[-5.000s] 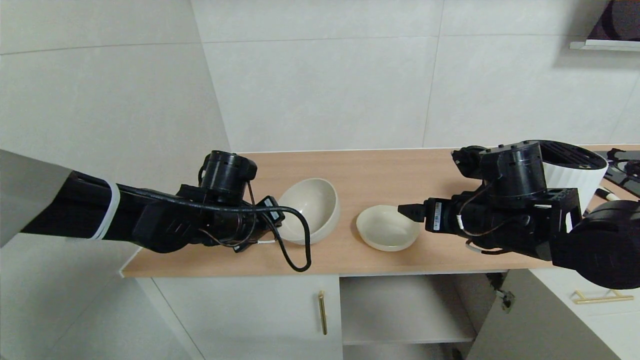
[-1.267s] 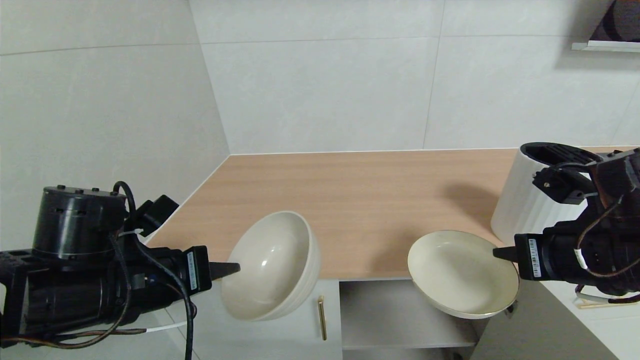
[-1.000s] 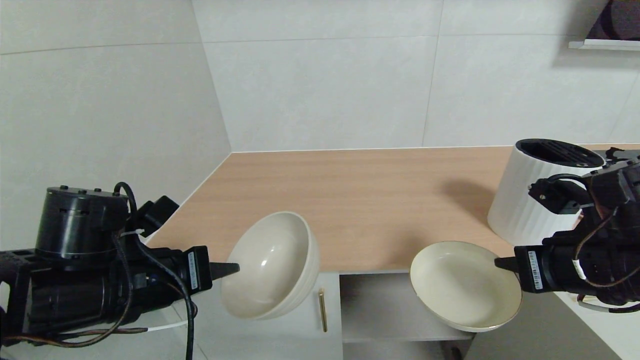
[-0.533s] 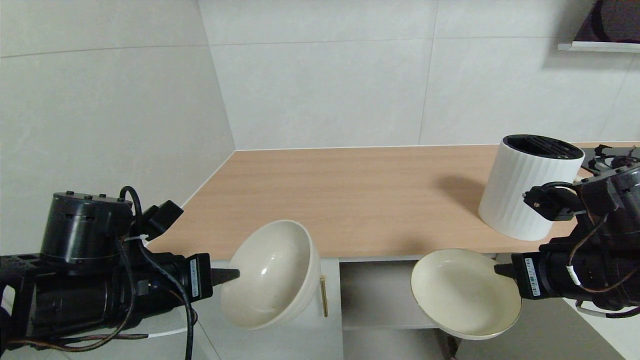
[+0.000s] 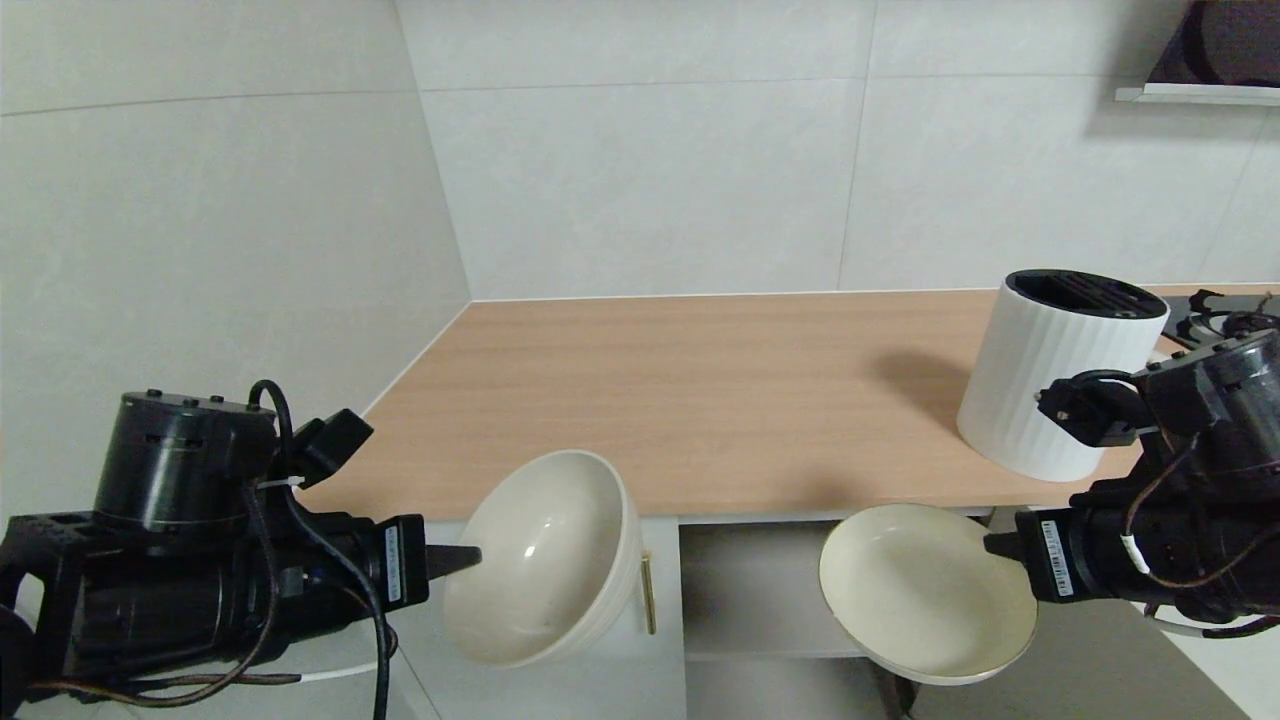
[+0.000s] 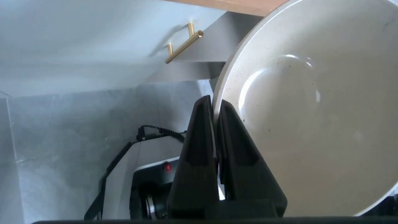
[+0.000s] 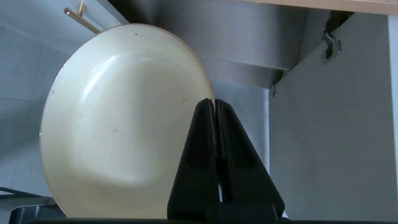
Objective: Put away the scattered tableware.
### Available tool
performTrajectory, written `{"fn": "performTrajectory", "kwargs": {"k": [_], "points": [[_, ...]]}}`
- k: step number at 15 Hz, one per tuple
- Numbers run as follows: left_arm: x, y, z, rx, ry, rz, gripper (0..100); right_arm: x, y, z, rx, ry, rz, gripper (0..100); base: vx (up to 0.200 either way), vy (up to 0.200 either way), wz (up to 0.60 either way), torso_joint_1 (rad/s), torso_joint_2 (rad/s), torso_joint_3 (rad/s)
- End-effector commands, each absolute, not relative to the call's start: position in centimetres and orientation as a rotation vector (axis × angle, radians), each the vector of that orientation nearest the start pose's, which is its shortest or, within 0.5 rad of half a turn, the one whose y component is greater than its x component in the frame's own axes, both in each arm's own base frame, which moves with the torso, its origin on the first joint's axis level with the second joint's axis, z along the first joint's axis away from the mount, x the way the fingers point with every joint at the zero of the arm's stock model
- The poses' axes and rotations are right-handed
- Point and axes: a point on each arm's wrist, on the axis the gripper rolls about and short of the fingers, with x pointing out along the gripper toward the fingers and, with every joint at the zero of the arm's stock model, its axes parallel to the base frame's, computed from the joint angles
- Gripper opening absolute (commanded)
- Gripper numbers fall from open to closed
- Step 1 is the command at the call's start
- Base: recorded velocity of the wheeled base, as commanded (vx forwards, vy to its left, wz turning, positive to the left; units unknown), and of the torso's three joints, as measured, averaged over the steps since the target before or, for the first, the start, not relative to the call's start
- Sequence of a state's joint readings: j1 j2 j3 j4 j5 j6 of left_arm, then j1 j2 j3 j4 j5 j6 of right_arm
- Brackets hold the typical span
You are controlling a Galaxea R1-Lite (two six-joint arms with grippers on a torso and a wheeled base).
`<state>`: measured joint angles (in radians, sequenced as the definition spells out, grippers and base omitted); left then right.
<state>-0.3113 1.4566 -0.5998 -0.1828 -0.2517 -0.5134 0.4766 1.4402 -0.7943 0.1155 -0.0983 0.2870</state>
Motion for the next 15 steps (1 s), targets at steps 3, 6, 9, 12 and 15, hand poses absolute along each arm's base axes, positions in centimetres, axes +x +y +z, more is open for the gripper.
{"fn": "performTrajectory", "kwargs": {"k": [3,6,9,12,15], "points": [[20.54,-7.20,15.00,-0.460,0.814,-0.351,0,19.74,9.95,18.02,0.051,0.783,0.250,0,0.000,0.000,0.00,0.000,0.00,0.000],[20.51,-7.19,15.02,-0.460,0.814,-0.351,0,19.74,9.96,17.95,0.050,0.786,0.249,0,0.000,0.000,0.00,-0.015,0.04,0.022],[20.51,-7.19,15.02,-0.460,0.814,-0.351,0,19.87,10.02,17.78,0.048,0.794,0.248,0,0.000,0.000,0.00,-0.167,0.39,0.216],[20.49,-7.18,15.06,-0.460,0.812,-0.351,0,19.84,10.01,17.81,0.048,0.792,0.248,0,0.000,0.000,0.00,-0.211,0.49,0.271],[20.49,-7.18,15.06,-0.460,0.812,-0.351,0,19.84,10.01,17.81,0.048,0.792,0.248,0,0.000,0.000,0.00,-0.209,0.49,0.282]]}}
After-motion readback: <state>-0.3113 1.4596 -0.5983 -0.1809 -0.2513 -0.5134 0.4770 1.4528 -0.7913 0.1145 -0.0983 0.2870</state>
